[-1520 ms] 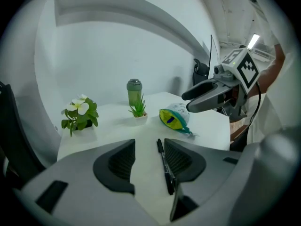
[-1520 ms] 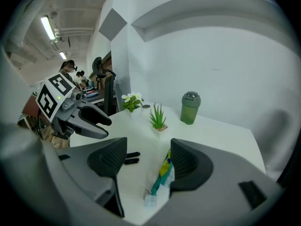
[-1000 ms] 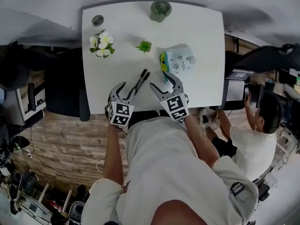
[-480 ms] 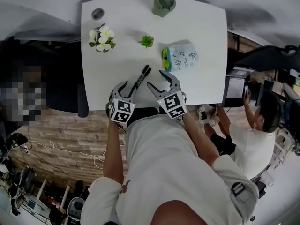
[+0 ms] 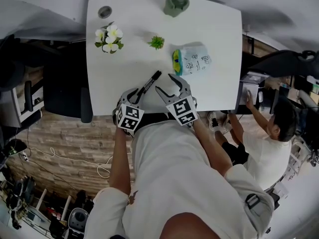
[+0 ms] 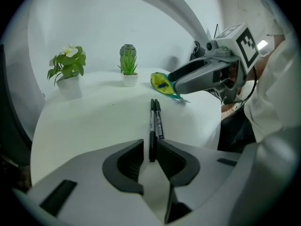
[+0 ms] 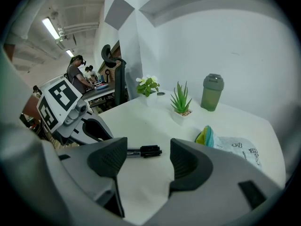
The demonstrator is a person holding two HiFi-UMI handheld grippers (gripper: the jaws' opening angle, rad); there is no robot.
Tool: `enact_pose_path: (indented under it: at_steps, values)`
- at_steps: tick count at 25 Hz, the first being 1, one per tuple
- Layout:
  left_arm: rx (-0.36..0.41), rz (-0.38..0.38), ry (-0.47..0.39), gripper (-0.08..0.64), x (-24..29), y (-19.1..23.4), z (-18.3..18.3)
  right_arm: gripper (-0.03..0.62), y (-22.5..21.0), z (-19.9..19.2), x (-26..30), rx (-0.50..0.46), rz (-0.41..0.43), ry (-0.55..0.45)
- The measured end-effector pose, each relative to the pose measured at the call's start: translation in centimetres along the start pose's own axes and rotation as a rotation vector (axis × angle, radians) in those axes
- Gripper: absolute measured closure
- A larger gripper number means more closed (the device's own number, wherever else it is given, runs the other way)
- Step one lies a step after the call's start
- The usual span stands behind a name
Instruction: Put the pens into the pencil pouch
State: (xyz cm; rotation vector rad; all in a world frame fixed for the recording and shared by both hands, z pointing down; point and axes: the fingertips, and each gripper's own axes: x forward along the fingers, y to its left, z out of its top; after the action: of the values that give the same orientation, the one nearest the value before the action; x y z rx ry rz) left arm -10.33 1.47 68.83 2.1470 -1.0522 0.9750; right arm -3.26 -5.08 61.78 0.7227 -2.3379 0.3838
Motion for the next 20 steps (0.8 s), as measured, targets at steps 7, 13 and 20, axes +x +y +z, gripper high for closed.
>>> enact_pose_path:
  at_steps: [7, 13, 20]
  values:
    - [0.025, -0.016, 0.044, 0.468, 0.0, -0.6, -0.9, 0.305, -0.4, 0.0, -0.3, 0.001, -0.006, -0.004]
    - [0.025, 0.015, 0.061, 0.494, -0.2, -0.3, -1.1, 0.307, -0.6, 0.1, -0.5, 0.004, -0.011, -0.009]
    - [0.014, -0.014, 0.063, 0.509, -0.4, -0.4, -1.2, 0.31, -1.2, 0.0, -0.7, 0.012, -0.02, -0.008]
